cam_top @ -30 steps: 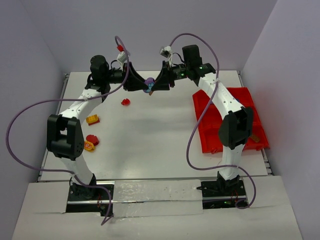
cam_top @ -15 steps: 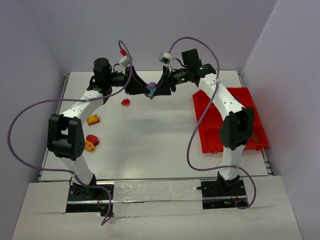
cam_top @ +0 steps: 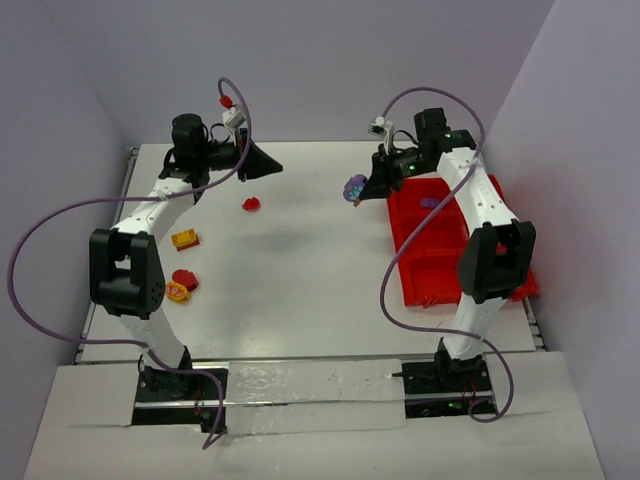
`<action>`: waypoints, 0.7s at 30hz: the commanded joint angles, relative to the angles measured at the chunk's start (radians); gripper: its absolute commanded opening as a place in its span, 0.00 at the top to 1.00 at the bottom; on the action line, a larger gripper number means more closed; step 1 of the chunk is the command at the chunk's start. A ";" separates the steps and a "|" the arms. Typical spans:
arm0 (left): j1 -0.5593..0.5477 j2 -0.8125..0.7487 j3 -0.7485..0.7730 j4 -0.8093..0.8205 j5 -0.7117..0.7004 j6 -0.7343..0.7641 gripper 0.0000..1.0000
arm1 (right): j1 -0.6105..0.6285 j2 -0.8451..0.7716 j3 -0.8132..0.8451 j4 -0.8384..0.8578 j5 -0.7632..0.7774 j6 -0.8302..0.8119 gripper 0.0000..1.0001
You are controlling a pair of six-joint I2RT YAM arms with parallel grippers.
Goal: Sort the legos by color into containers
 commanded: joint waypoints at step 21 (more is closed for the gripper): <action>-0.177 0.019 0.160 -0.263 0.036 0.307 0.02 | 0.227 0.090 0.267 0.036 -0.019 0.022 1.00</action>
